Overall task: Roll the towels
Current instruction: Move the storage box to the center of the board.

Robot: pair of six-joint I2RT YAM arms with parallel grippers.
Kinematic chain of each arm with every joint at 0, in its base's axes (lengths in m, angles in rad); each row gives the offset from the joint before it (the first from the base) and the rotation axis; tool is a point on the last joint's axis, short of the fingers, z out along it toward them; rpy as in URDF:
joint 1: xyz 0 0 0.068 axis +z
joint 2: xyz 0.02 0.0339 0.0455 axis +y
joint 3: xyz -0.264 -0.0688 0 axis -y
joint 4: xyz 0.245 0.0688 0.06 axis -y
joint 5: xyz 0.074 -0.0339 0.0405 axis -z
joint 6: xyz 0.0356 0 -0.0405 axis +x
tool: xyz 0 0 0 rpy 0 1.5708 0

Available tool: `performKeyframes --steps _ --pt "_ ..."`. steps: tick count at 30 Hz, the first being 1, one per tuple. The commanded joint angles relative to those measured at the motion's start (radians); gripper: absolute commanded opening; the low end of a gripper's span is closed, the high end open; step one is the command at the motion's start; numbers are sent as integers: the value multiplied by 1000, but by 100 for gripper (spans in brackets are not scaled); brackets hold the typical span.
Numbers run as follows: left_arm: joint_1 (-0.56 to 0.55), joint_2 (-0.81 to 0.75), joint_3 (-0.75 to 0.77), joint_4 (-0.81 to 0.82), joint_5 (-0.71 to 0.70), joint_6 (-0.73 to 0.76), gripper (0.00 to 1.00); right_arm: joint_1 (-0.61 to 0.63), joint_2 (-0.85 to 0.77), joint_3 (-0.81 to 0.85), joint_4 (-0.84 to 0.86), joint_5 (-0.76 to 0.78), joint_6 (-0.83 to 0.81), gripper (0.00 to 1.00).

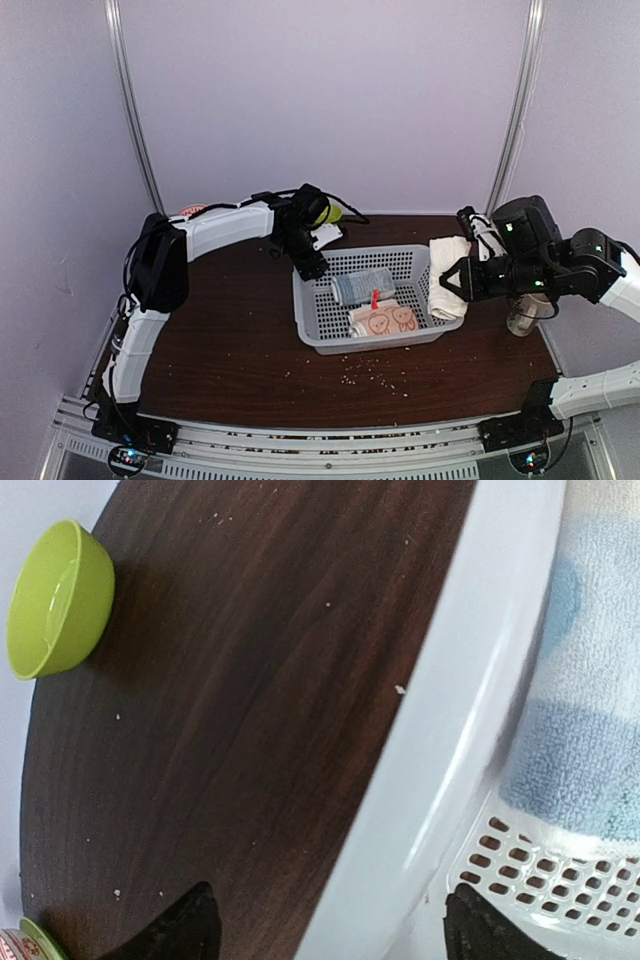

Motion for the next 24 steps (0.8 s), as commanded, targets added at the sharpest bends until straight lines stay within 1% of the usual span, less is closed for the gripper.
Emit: performKeyframes --steps 1,2,6,11,12,13,15,17,20,24 --pt "4 10 57 1 -18 42 72 -2 1 -6 8 30 -11 0" --pt "4 11 61 1 -20 42 69 -2 3 -5 8 30 -11 0" --pt "4 -5 50 -2 -24 21 48 -3 10 -2 12 34 -11 0" --pt "4 -58 -20 -4 -59 -36 32 -2 20 -2 23 29 -8 0" --pt "4 -68 -33 -7 -67 -53 28 -2 22 -2 27 26 -8 0" --pt "4 -79 -48 -9 -75 -72 21 -3 26 -4 31 23 -8 0" --pt "3 -104 -84 -14 -86 -102 13 -3 32 -6 39 23 -6 0" --pt "4 -130 -116 -27 -99 -144 1 -3 44 -5 48 19 -5 0" --pt "4 -175 -176 -39 -103 -196 0 -2 58 -2 67 13 -5 0" --pt "3 -216 -241 -48 -52 -281 0 -3 82 -1 95 -1 -2 0"
